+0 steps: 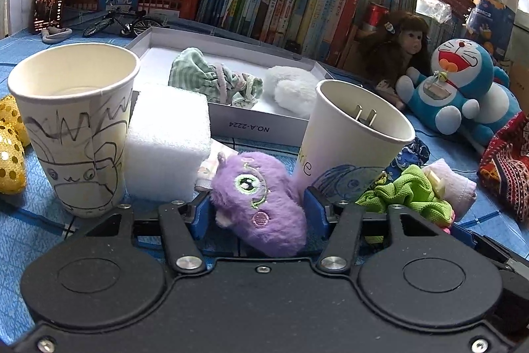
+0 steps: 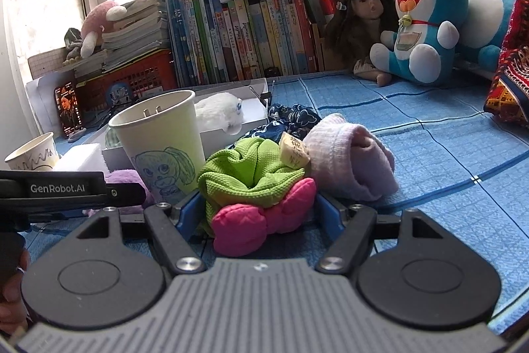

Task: Organize soft objects
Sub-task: 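Grasp the purple plush with the left gripper while the right grasps the lime-green scrunchie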

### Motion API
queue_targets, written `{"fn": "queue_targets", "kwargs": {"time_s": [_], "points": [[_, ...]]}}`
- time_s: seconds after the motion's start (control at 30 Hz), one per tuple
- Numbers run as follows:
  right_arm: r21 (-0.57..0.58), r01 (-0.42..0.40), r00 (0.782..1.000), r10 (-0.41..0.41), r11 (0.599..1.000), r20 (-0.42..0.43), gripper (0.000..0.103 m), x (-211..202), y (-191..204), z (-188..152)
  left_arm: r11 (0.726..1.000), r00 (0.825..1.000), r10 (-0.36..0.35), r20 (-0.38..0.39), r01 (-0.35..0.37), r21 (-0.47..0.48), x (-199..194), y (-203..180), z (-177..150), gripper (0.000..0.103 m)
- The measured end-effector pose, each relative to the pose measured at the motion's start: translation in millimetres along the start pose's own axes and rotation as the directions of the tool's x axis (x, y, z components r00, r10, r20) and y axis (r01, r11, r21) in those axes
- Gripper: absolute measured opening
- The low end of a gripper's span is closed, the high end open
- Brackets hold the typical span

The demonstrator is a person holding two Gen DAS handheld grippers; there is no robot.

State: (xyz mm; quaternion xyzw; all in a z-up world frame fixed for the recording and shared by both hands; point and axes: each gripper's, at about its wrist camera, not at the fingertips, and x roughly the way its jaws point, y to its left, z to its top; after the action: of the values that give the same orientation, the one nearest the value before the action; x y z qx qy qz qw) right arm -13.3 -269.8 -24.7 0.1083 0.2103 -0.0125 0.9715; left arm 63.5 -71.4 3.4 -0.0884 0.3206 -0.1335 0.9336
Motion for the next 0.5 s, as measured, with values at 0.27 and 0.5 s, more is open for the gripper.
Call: {"fn": "queue_targets", "kwargs": {"time_s": [0.27, 0.5], "points": [[-0.002, -0.004, 1.000, 0.004, 1.000, -0.003, 0.079, 2.7, 1.7, -1.0, 1.000, 1.000, 0.006, 0.007, -0.007, 0.007, 2.5, 0.1, -0.7, 0.051], [-0.005, -0.014, 1.000, 0.014, 1.000, -0.006, 0.075, 8.1, 4.7, 1.7, 0.999, 1.000, 0.028, 0.013, -0.029, 0.033, 7.6, -4.7, -0.9, 0.050]]}}
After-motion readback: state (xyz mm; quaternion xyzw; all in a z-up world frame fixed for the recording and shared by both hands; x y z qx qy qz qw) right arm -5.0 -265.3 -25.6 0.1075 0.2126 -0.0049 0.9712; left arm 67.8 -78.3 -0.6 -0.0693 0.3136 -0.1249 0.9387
